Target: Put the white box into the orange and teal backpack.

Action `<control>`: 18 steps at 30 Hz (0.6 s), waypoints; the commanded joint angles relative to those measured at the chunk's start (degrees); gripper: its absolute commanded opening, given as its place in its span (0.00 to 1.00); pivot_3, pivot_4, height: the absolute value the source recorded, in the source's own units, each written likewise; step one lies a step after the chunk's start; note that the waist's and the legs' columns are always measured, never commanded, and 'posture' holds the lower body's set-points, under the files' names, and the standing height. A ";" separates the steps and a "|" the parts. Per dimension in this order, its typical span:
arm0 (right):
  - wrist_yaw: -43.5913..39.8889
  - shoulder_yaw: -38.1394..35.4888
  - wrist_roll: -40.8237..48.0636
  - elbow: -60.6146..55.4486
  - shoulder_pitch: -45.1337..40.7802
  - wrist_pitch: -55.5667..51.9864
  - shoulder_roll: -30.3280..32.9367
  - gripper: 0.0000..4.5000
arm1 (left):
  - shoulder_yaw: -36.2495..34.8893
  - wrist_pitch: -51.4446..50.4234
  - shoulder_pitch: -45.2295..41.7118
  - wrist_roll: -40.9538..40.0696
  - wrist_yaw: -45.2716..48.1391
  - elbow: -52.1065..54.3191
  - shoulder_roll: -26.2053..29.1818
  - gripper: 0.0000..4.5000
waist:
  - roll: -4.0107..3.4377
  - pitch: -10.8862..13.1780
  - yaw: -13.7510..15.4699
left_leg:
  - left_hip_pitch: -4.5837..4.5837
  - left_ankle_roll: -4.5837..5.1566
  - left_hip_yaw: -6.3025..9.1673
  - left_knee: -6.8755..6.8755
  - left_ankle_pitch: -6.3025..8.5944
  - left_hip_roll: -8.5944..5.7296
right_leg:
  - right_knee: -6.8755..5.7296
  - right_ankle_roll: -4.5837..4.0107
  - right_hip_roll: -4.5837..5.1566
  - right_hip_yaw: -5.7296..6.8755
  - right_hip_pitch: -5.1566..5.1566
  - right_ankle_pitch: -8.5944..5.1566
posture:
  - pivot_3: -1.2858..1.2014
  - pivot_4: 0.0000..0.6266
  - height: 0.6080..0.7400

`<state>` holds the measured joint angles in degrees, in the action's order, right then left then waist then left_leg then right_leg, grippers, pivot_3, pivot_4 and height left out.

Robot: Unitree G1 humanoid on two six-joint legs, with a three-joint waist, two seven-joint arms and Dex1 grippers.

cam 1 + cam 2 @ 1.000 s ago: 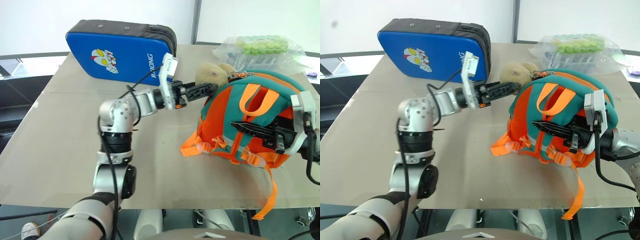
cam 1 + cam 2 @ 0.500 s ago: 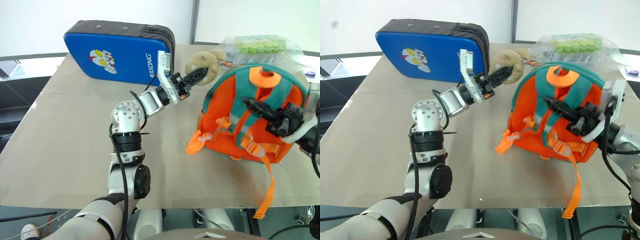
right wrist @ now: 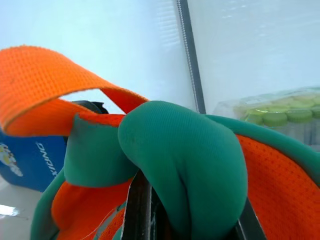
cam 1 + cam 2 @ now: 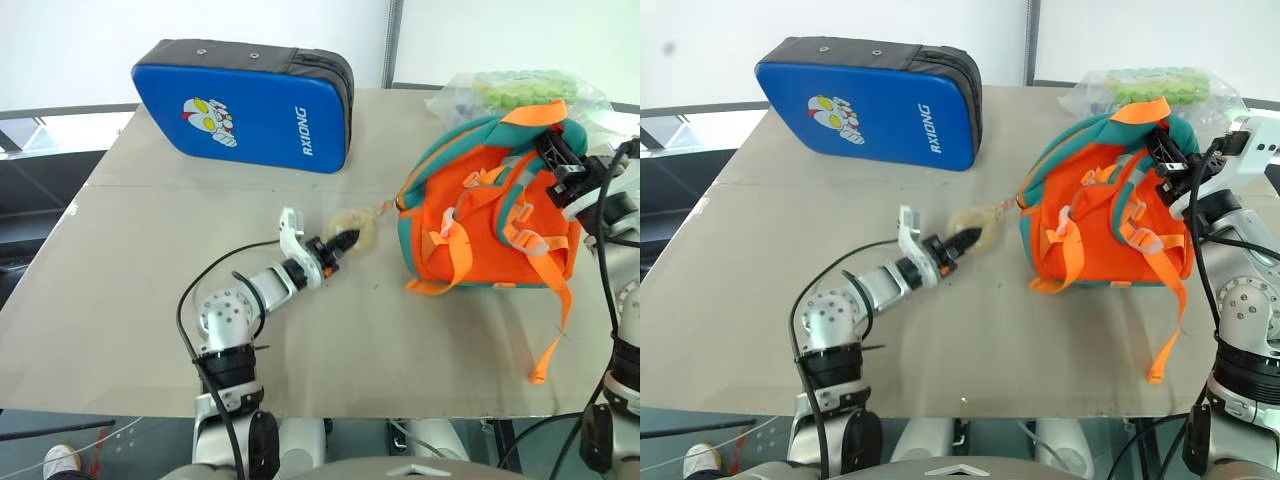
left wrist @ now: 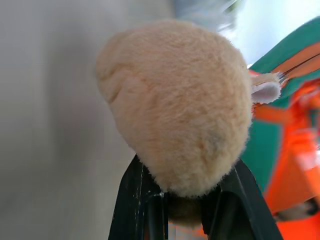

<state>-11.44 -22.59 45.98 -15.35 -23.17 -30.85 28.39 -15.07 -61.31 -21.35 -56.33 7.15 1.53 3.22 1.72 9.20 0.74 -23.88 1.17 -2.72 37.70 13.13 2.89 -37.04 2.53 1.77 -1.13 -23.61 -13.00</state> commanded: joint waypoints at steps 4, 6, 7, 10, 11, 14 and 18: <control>4.36 -12.08 0.18 -2.45 -5.26 10.31 0.70 0.00 | 2.51 8.85 -1.18 9.40 -0.59 -5.97 1.95 0.04 | -0.01 0.00 0.14 | -0.01 0.00 0.02 0.00 0.00 -0.10 | 0.00 0.00 0.06 -0.02 0.00 0.00 | 0.52 0.24 1.00; 3.38 -11.76 2.28 -4.01 -6.81 10.24 0.92 0.00 | 1.05 16.50 -6.15 10.14 0.49 -7.31 0.77 0.04 | -0.02 0.00 0.06 | -0.07 0.01 0.04 0.00 0.00 -0.13 | 0.04 0.01 0.08 -0.01 -0.01 0.00 | 0.52 0.24 1.00; 2.98 -11.40 2.76 -4.43 -7.77 10.36 1.20 0.00 | 0.60 20.25 -8.59 11.14 1.23 -8.01 0.87 0.04 | -0.04 0.03 0.04 | -0.07 0.01 0.03 0.00 0.00 -0.13 | 0.05 0.01 0.08 -0.01 -0.01 0.00 | 0.52 0.24 1.00; 2.04 -9.63 3.98 -5.55 -10.38 9.45 1.75 0.00 | 2.15 28.55 -14.08 15.70 5.70 -10.20 3.41 0.04 | -0.10 0.10 -0.46 | -0.17 0.02 0.01 0.00 0.00 -0.14 | 0.05 0.01 0.06 -0.04 -0.15 0.02 | 0.52 0.24 1.00; 1.45 -8.56 2.98 -5.89 -10.25 9.05 2.14 0.00 | 2.81 30.16 -15.23 16.97 7.10 -10.93 4.08 0.04 | -0.10 0.09 -0.70 | -0.16 0.02 0.00 -0.07 0.00 -0.14 | 0.05 0.01 0.05 -0.06 -0.15 0.02 | 0.52 0.24 1.00; -2.43 -2.93 -2.18 -8.09 -3.69 7.28 3.43 0.00 | 5.88 33.35 -17.01 20.58 11.08 -12.40 5.60 0.04 | -0.15 0.00 -0.49 | -0.08 0.01 0.02 -0.39 0.00 -0.14 | 0.17 0.04 0.05 -0.04 -0.14 -0.02 | 0.52 0.24 1.00; -6.52 4.21 -9.29 -9.25 5.24 7.25 4.67 0.00 | 10.07 33.71 -14.12 24.72 13.18 -13.44 6.07 0.04 | -0.18 -0.03 -0.01 | -0.15 0.00 0.04 -0.57 -0.01 -0.15 | 0.32 0.20 0.11 0.02 -0.15 -0.13 | 0.52 0.24 1.00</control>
<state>-16.31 -18.90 39.57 -22.10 -18.81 -25.87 31.92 -6.12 -28.37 -36.54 -33.64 19.57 -11.56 9.14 1.54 9.17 0.73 -24.06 1.17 -2.73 37.15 13.12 2.71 -36.72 2.78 1.94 -1.14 -23.79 -13.16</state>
